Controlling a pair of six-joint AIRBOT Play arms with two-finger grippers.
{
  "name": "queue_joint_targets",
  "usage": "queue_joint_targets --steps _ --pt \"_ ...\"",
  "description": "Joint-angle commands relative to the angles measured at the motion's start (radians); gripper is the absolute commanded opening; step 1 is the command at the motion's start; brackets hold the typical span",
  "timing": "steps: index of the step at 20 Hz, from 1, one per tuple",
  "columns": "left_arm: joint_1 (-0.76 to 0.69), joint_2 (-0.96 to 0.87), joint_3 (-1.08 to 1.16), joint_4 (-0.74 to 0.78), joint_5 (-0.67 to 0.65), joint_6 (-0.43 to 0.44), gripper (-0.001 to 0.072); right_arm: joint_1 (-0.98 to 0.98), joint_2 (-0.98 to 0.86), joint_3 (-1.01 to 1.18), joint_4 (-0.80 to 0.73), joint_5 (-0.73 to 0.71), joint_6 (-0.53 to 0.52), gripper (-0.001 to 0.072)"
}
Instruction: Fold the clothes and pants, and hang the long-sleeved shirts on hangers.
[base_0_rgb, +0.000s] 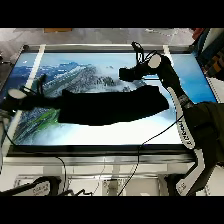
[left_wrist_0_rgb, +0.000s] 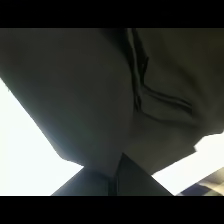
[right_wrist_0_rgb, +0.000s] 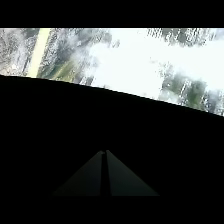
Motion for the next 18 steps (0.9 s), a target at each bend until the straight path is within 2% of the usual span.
queue_joint_targets --steps 1,4,9,18 --pt "-0.009 0.072 0.22 0.238 -0.216 -0.229 0.0007 0.008 0.0 0.0 -0.014 0.026 -0.006 0.0018" --pt "-0.019 0.102 0.335 0.32 -0.326 -0.275 0.0008 0.043 0.0 -0.001 -0.017 0.024 -0.007 0.0017" --pt "-0.023 0.154 0.356 0.317 -0.349 -0.275 0.0008 0.171 -0.068 -0.024 -0.04 -0.048 -0.003 0.0017" --pt "-0.021 0.167 0.356 0.317 -0.388 -0.274 0.0009 0.521 -0.266 -0.024 -0.032 -0.222 0.042 0.0016"
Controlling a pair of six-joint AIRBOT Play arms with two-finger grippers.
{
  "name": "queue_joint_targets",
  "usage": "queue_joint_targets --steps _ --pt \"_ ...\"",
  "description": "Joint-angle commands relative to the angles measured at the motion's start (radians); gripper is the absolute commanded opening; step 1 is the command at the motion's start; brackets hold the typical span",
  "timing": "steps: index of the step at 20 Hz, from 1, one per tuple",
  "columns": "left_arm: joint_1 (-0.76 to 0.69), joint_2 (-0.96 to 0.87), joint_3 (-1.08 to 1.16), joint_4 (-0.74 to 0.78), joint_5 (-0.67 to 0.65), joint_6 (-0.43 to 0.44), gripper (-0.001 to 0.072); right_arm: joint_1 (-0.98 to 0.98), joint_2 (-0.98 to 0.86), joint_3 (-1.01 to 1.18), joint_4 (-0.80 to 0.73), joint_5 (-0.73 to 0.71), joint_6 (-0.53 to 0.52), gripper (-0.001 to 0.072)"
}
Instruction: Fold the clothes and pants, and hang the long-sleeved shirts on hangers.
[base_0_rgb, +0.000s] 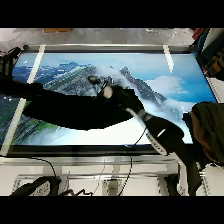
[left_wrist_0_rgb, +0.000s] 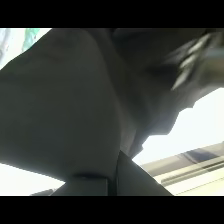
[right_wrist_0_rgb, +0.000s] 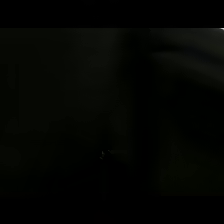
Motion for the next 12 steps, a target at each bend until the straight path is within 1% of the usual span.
queue_joint_targets --steps 1,4,6,9,12 --pt "0.001 0.003 0.002 0.003 -0.002 -0.002 0.0009 0.127 -0.051 0.0 0.0 -0.101 0.036 0.0016" --pt "0.001 0.003 0.002 0.003 0.018 -0.002 0.001 0.188 -0.053 0.0 -0.002 -0.175 0.038 0.0016" --pt "-0.003 0.001 0.001 -0.019 0.021 -0.002 0.001 0.182 -0.053 0.0 -0.023 -0.177 0.038 0.0016" --pt "-0.03 -0.016 -0.01 -0.045 0.025 -0.002 0.001 0.111 -0.046 0.0 -0.066 -0.113 0.038 0.0016" --pt "-0.111 -0.053 -0.051 -0.046 0.033 -0.003 0.0009 -0.016 -0.024 0.0 -0.089 0.002 0.037 0.0017"
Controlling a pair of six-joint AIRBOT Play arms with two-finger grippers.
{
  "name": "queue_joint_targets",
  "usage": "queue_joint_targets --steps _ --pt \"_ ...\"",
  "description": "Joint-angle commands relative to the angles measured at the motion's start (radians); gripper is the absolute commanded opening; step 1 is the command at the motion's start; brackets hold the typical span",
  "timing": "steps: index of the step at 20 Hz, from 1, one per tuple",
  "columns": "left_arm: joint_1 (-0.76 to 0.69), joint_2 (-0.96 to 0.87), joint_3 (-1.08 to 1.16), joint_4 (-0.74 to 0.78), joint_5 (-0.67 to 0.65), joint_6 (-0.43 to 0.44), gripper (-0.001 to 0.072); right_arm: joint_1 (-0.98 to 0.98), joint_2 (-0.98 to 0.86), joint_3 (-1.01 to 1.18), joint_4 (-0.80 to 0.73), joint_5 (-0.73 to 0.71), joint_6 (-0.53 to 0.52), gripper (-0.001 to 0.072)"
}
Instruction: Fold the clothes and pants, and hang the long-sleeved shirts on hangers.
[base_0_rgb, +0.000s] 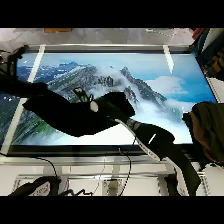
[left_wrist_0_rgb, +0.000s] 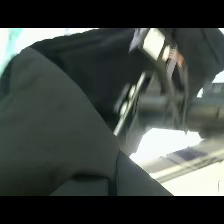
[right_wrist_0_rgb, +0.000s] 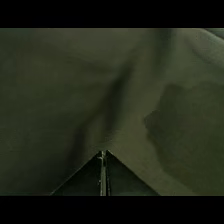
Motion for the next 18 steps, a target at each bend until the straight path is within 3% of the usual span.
queue_joint_targets --steps 1,4,7,10,11,12,13,18 --pt "-0.095 -0.044 -0.042 -0.011 0.029 -0.015 0.001 -0.131 0.025 0.0 -0.037 0.113 0.001 0.0017" --pt "-0.249 -0.127 -0.06 -0.089 0.184 -0.029 0.001 -0.282 0.076 0.0 -0.037 0.156 -0.002 0.0017" --pt "-0.418 -0.233 -0.06 -0.187 0.481 -0.029 0.001 -0.409 0.144 0.0 -0.037 0.19 -0.002 0.0017" --pt "-0.581 -0.359 -0.059 -0.192 0.714 -0.029 0.0033 -0.51 0.208 0.0 -0.037 0.225 -0.009 0.0017" --pt "-0.619 -0.393 -0.059 -0.192 0.763 -0.029 0.0236 -0.54 0.224 0.0 -0.037 0.235 -0.01 0.0017" --pt "-0.649 -0.423 -0.059 -0.192 0.801 -0.029 0.0638 -0.565 0.237 0.0 -0.037 0.245 -0.01 0.0017" --pt "-0.665 -0.441 -0.058 -0.192 0.83 -0.029 0.0695 -0.589 0.245 0.0 -0.039 0.259 -0.01 0.0017" --pt "-0.62 -0.401 -0.054 -0.187 0.838 -0.025 0.0701 -0.72 0.248 -0.001 -0.051 0.393 -0.2 0.0017"
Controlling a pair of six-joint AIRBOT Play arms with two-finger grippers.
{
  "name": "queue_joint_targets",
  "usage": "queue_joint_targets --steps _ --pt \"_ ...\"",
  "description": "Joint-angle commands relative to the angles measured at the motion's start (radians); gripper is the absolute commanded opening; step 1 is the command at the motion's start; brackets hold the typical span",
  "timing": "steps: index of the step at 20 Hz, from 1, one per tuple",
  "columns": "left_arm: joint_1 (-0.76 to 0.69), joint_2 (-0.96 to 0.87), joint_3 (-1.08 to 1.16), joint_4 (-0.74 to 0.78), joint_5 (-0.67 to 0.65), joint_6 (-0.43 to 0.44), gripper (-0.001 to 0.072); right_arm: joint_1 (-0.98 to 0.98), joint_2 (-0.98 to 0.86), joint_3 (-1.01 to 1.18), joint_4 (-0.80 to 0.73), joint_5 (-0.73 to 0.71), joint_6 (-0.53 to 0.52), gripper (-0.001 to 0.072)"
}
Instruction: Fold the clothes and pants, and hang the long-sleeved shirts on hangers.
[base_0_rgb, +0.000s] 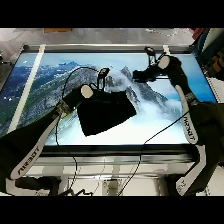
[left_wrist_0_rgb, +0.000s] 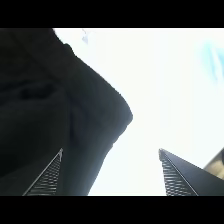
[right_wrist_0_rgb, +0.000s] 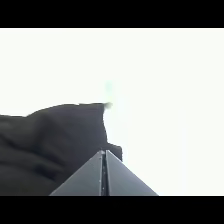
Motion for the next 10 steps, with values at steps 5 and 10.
queue_joint_targets --steps 5,10 --pt "0.119 0.126 0.002 0.028 0.033 0.003 0.07 -0.215 0.006 -0.076 0.301 0.17 -0.403 0.0016" --pt "0.216 0.229 0.002 0.104 0.032 0.003 0.07 -0.117 0.006 -0.19 0.439 0.041 -0.464 0.0692"
